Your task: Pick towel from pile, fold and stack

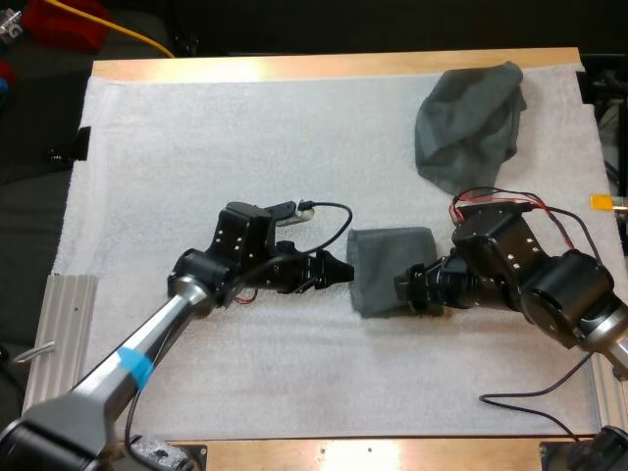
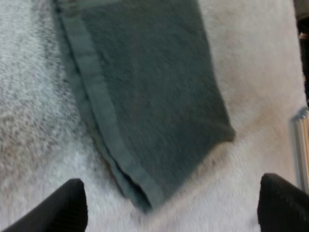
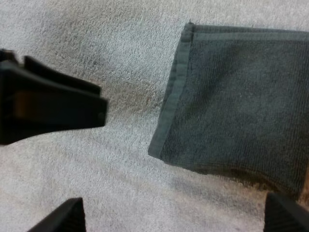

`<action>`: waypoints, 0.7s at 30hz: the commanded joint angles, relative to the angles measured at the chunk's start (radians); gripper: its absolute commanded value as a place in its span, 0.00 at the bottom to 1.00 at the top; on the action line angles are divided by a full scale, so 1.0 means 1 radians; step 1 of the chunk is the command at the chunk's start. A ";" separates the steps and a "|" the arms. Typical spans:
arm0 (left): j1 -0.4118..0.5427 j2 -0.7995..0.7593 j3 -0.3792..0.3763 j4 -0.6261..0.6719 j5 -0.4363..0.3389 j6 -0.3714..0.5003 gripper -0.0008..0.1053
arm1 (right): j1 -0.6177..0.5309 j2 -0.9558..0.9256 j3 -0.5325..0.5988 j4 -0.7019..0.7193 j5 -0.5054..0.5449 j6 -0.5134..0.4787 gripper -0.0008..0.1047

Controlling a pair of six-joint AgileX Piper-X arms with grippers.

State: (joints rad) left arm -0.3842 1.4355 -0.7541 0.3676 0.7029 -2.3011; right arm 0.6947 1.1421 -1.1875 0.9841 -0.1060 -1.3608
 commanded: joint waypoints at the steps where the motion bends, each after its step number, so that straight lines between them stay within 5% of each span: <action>1: -0.005 0.011 0.001 -0.035 0.010 -0.028 0.67 | 0.000 -0.013 -0.005 0.015 -0.004 -0.012 0.69; 21: -0.060 0.300 -0.184 -0.017 0.015 -0.187 0.66 | 0.000 -0.013 -0.005 0.039 -0.004 -0.017 0.69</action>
State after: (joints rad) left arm -0.4379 1.7384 -0.9308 0.3417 0.7260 -2.4792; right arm 0.6947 1.1421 -1.1875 1.0131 -0.1060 -1.3685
